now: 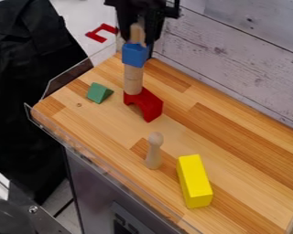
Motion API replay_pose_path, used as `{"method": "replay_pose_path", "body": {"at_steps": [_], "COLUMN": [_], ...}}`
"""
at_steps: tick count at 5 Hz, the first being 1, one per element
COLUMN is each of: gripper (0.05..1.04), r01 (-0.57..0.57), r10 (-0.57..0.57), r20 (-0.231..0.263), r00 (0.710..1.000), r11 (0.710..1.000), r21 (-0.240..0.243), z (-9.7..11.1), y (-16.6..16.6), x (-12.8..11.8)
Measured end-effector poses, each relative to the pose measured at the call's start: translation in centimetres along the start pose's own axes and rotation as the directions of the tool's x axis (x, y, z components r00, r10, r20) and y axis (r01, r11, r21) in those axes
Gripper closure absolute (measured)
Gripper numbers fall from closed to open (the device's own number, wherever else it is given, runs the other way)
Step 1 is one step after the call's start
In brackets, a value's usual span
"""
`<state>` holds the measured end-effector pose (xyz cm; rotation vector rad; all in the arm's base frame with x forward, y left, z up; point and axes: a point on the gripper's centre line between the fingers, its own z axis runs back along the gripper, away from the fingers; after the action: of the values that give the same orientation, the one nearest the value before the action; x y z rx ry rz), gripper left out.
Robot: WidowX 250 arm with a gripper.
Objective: Pick plus from table and place it on top of tower
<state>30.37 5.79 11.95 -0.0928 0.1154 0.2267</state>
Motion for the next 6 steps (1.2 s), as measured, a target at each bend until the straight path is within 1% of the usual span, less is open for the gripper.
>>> {"method": "replay_pose_path", "body": {"at_steps": [1, 2, 3, 4, 5, 6], "gripper": [0.621, 0.621, 0.592, 0.498, 0.202, 0.072], "r01": [-0.010, -0.023, -0.040, -0.054, -0.069, -0.064], "r10": [0.010, 0.023, 0.039, 0.053, 0.069, 0.064], "r20": [-0.020, -0.016, -0.017, -0.019, 0.011, 0.011], "r00": [1.000, 1.000, 0.999, 0.998, 0.998, 0.998], "r11": [1.000, 1.000, 0.999, 0.998, 0.997, 0.998], "r21": [-0.013, -0.019, -0.022, -0.023, -0.021, -0.014], "z": [-0.4, -0.4, -0.4, -0.4, 0.1, 0.6], "y": [0.3, 0.6, 1.0, 1.2, 1.2, 0.6], "x": [0.6, 0.9, 0.9, 0.8, 0.7, 0.4]}}
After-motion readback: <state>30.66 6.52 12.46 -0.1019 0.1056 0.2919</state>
